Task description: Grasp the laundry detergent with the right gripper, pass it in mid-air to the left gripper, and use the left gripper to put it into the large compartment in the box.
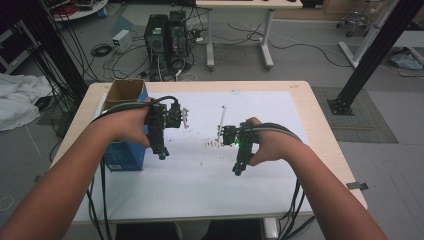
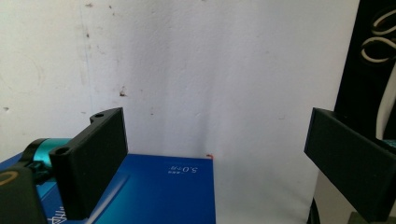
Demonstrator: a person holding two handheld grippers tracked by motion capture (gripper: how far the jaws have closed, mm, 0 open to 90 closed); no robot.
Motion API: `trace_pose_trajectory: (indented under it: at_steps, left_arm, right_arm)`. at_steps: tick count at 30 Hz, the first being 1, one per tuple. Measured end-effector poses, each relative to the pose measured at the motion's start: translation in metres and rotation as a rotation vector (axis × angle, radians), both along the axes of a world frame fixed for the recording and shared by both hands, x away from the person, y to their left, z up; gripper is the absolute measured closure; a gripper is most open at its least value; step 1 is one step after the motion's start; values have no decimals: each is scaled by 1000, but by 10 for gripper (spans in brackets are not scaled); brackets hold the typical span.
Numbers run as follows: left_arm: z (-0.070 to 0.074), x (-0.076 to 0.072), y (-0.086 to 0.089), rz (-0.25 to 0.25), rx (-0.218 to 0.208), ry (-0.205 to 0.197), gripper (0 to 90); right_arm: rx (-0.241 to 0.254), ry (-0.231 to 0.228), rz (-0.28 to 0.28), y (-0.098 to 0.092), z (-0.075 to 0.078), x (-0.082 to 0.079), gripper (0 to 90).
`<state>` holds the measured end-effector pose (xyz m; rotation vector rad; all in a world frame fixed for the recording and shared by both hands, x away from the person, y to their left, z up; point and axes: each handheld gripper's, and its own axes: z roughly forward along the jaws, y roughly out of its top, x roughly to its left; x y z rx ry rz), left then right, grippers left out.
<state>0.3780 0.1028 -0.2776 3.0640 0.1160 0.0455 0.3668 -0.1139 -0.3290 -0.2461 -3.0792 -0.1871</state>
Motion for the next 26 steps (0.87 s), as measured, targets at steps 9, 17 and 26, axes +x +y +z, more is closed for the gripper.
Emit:
trace_pose_trajectory:
  at_steps: [9, 17, 26]
  left_arm:
    - [-1, 2, -2, -3, -6, 1, 61]
    - [-2, 3, -5, -13, -6, 11, 61]
    - [-3, 4, -7, -18, -2, 16, 61]
  right_arm:
    - [-5, -7, -2, -6, 4, 5, 36]
    - [2, -15, -6, -6, 4, 6, 36]
    - [6, -5, -37, -5, 5, 3, 36]
